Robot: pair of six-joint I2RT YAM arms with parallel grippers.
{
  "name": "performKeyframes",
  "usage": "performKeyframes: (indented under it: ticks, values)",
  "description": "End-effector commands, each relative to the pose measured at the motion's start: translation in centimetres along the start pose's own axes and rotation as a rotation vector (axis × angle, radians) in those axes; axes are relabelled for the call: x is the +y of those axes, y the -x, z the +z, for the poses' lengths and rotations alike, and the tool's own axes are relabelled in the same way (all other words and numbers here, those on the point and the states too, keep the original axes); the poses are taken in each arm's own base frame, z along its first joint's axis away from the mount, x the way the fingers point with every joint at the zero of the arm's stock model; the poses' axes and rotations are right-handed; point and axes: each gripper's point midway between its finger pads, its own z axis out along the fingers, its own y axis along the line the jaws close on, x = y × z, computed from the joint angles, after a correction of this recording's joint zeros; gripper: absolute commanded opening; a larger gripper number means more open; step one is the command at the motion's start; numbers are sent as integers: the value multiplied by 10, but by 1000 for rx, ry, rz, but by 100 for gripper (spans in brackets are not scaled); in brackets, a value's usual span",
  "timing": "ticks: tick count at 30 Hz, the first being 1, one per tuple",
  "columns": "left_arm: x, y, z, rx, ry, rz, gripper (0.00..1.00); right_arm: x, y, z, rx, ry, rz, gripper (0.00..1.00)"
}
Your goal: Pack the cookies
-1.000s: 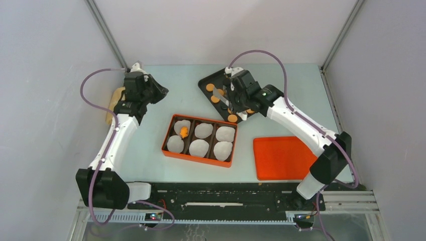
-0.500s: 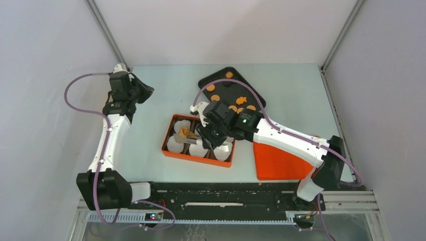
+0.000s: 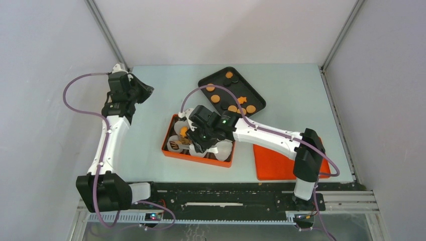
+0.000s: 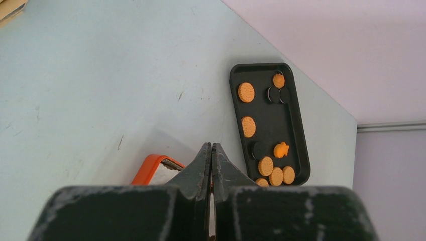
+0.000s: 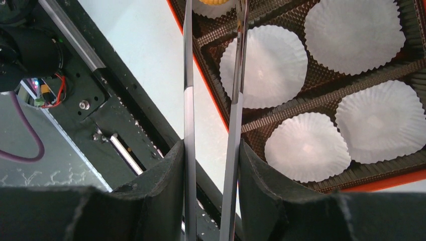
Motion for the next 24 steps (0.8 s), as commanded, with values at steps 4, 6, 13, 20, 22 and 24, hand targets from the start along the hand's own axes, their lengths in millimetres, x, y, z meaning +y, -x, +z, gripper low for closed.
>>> performKeyframes:
  ticks: [4,6,13,20,22,24]
  values:
    - [-16,15,-13,-42,-49,19,5,12,44,-8,-130,18,-35,26]
    - [-15,14,-12,-37,-49,18,5,7,43,-6,-121,-7,-29,36]
    - [-16,9,-8,-15,-61,23,6,0,40,-2,-111,-47,-19,65]
    - [-20,11,-11,-21,-77,29,7,-2,52,-19,-185,-62,-24,59]
    - [-20,11,-12,-21,-80,27,7,-10,53,-23,-194,-81,-22,63]
    - [-21,11,-12,-18,-84,23,7,-20,42,-15,-151,-100,-16,69]
